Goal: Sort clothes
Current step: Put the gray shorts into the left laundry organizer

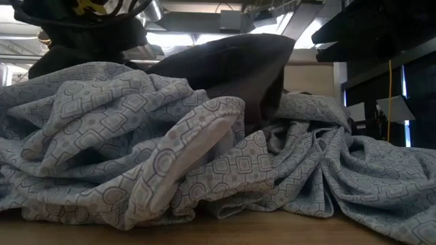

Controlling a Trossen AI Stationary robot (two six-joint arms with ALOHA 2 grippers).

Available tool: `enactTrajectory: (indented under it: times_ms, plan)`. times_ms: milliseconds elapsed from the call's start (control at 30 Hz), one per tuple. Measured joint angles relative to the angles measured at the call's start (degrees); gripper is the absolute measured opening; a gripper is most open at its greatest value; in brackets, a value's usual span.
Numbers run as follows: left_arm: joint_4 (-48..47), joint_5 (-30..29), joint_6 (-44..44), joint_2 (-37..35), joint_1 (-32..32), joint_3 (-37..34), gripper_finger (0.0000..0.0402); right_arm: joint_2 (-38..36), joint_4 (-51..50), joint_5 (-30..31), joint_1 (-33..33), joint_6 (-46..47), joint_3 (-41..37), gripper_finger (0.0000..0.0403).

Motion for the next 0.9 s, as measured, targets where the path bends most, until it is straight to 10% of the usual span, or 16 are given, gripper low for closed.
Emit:
enactTrajectory:
  times_ms: [900]
  plan:
    - [-0.68, -19.36, 7.93, -15.60, -9.03, 8.90, 0.0002, 0.00, -0.07, -0.04, 0.00, 0.00, -0.01, 0.0316]
